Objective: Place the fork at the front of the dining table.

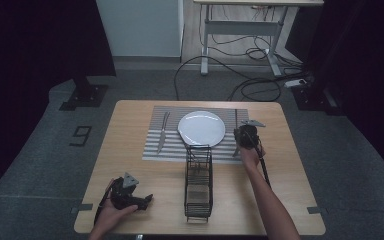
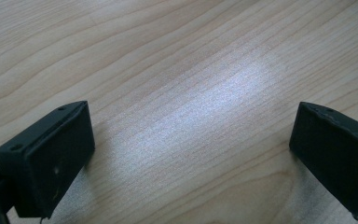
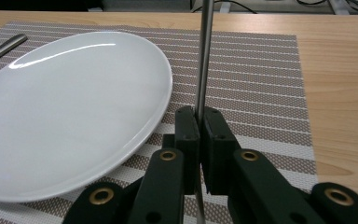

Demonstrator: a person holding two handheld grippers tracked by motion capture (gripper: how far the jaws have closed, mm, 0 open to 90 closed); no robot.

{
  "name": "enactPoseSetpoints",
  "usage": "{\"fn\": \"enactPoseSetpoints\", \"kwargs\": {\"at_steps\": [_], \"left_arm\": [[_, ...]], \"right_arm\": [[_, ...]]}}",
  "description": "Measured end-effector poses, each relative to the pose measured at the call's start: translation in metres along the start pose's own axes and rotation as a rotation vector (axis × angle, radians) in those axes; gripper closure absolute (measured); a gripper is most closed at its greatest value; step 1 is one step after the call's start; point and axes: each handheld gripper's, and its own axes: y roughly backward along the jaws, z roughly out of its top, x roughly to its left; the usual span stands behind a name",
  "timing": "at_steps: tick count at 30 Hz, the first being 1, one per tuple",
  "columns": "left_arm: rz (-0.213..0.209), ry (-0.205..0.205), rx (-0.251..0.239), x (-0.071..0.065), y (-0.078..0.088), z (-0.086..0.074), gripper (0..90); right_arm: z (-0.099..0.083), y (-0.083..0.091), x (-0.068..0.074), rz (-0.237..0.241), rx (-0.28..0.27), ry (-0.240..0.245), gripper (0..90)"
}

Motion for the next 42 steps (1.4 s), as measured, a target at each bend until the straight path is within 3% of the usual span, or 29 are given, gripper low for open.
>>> {"fn": "enactPoseSetpoints", "kwargs": {"at_steps": [4,12,30,42], "left_arm": [[0.000,0.000,0.000,0.000,0.000,0.000,0.0],[-0.003,-0.002,0.000,0.000,0.000,0.000,0.0],[-0.005,-0.004,0.000,0.001,0.000,0.000,0.0],[-0.005,-0.004,0.000,0.000,0.000,0.000,0.0]], "right_arm": [[0.000,-0.006,0.003,-0.008,0.007,0.004,86.0],[-0.006,-0.019,-0.001,-0.009,0.025,-0.049,86.0],[-0.013,-0.034,0.005,-0.042,0.069,-0.043,86.0],[-0.017,-0.041,0.007,-0.058,0.090,-0.010,85.5]]}}
